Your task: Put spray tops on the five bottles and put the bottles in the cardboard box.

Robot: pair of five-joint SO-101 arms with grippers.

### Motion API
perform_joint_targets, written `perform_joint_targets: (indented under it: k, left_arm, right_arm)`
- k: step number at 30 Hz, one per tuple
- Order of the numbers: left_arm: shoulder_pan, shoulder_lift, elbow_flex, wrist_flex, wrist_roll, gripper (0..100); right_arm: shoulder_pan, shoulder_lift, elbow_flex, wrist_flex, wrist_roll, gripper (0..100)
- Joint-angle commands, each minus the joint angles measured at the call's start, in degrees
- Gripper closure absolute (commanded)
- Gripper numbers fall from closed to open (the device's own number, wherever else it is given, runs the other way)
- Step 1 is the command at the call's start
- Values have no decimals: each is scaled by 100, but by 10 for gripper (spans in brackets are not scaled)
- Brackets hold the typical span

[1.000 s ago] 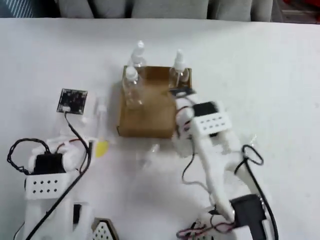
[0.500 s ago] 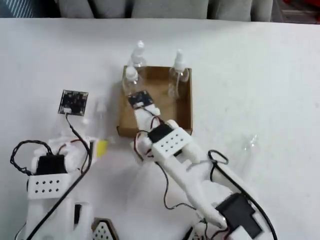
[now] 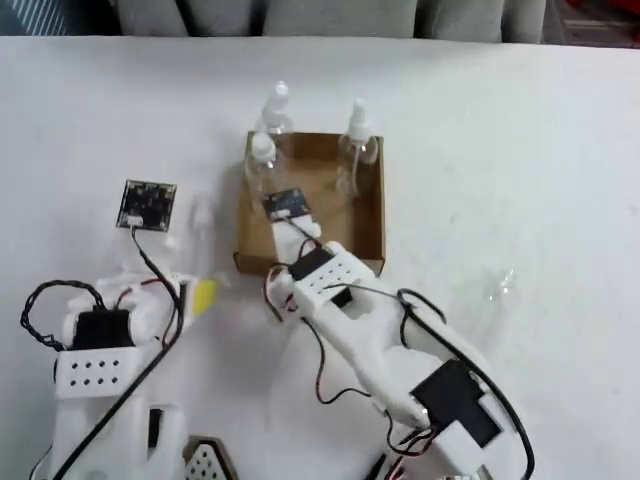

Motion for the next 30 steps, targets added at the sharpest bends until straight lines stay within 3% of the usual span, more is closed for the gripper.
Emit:
perform_joint_targets:
  k: [1,7,18,25,30]
  left_arm:
    - [-31,-48,-26,-167,-70,710]
    - [-31,-48,-18,-167,-70,710]
    - [-48,-48,-132,-97,-35,710]
    - [-541,22,-1354,844,-62,710]
    - [-927,1103,-2479,1363,-378,710]
  right_arm:
    - [-110,13,-62,-40,290,845]
    - [-66,31,-62,-75,404,985]
    - [690,-673,-9,884,1477,982]
    - [1534,-1596,668,778,1802,982]
    - [1886,-1930,1187,479,1996,982]
